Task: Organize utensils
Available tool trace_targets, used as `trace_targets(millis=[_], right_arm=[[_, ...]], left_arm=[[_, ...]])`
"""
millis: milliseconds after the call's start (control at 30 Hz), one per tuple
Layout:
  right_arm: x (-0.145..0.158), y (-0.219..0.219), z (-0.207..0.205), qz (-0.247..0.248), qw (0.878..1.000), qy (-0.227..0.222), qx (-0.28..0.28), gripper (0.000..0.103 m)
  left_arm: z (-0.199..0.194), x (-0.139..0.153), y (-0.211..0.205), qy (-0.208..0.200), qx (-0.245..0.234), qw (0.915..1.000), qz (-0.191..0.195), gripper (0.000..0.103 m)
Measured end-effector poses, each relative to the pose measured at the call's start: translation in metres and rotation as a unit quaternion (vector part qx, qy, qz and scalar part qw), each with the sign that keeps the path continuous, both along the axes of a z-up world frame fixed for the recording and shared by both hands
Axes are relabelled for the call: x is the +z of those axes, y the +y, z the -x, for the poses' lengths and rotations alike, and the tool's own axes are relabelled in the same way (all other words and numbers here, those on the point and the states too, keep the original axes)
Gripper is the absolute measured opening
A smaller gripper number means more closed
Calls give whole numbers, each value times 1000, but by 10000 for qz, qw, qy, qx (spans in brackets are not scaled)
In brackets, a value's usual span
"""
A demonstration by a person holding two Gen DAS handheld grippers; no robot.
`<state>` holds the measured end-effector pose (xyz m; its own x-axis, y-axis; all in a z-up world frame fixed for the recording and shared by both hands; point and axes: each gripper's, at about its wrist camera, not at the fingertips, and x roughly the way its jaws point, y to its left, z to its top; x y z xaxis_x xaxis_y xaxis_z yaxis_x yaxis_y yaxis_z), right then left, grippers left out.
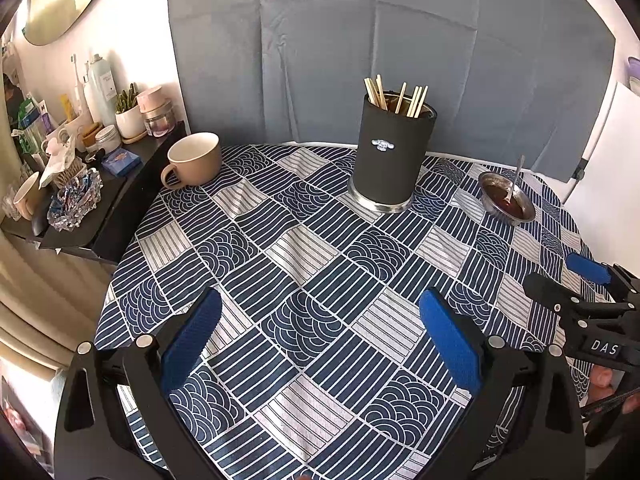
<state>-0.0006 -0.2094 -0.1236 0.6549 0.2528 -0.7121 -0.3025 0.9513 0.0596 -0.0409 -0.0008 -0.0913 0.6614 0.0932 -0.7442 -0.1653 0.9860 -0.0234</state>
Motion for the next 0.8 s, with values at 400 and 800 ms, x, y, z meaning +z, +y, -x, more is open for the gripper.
trace_targets(millis=[400, 800], right_arm=[[-2, 0, -1, -2, 10000, 8, 1, 95], [-2, -3, -1, -40, 10000, 26, -17, 95]], left_arm=[[0, 0, 3, -9, -3, 9999, 139, 97], [3, 5, 1, -161, -77, 9996, 223, 97]])
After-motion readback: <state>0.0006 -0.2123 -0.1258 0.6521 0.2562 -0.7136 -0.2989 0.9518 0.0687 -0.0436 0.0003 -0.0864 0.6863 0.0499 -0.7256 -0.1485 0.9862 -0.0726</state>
